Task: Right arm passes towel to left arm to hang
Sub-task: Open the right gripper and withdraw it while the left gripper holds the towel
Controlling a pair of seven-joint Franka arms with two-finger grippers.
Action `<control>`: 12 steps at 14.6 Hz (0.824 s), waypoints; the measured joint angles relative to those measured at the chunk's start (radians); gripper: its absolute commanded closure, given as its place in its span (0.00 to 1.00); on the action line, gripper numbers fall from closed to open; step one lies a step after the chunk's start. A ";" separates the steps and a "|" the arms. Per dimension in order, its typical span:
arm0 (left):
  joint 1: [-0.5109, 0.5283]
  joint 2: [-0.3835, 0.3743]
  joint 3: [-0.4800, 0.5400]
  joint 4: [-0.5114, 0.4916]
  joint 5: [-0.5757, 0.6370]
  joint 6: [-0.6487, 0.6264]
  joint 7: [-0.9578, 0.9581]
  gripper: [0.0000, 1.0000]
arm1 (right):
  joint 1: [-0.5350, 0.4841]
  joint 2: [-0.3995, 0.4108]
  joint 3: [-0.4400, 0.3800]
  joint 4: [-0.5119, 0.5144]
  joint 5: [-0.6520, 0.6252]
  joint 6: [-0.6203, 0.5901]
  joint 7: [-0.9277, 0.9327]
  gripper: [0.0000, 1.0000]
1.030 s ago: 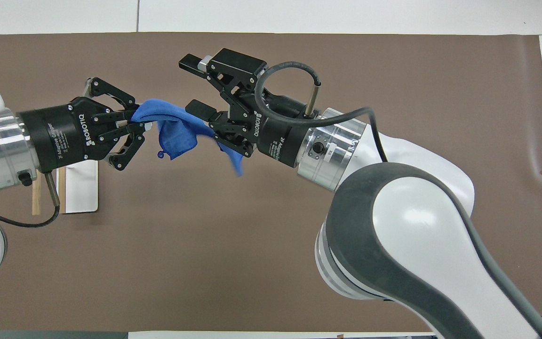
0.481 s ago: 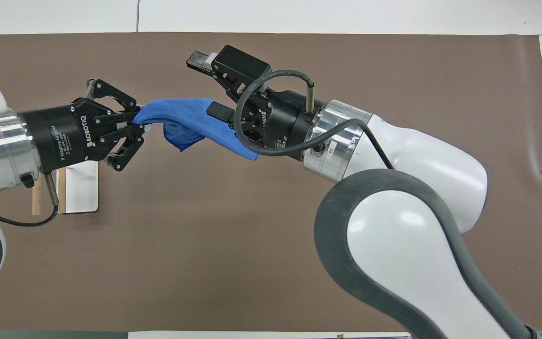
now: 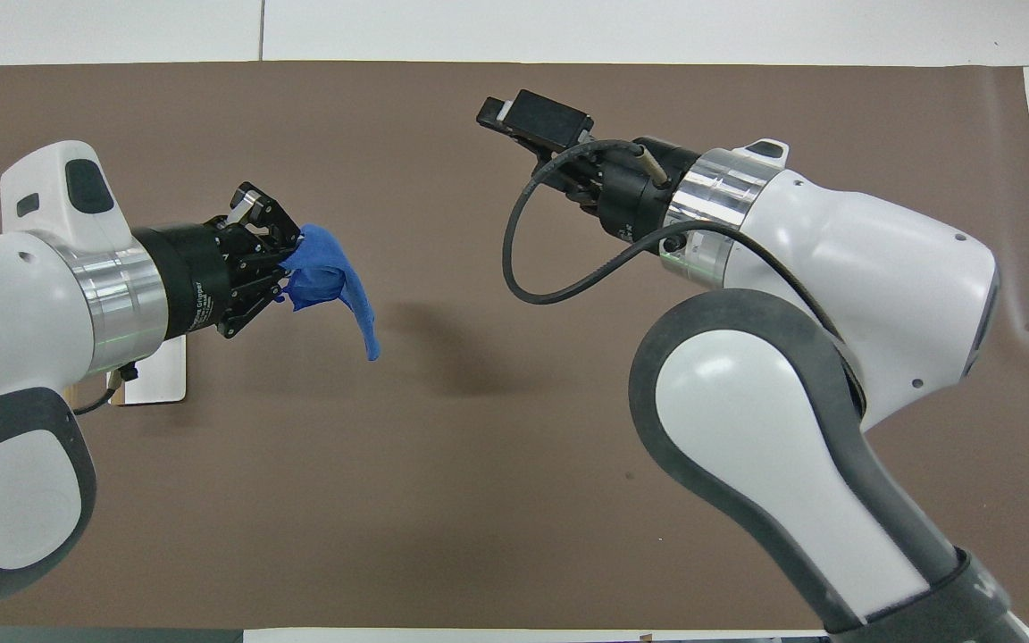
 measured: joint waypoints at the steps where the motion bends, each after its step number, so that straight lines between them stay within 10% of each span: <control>1: 0.000 0.001 -0.001 0.001 0.012 -0.001 0.060 1.00 | -0.028 0.000 -0.001 -0.013 -0.078 -0.002 -0.003 0.00; 12: 0.007 0.012 0.010 0.023 0.291 -0.089 0.633 1.00 | -0.338 -0.051 -0.006 -0.024 -0.957 -0.416 -0.012 0.00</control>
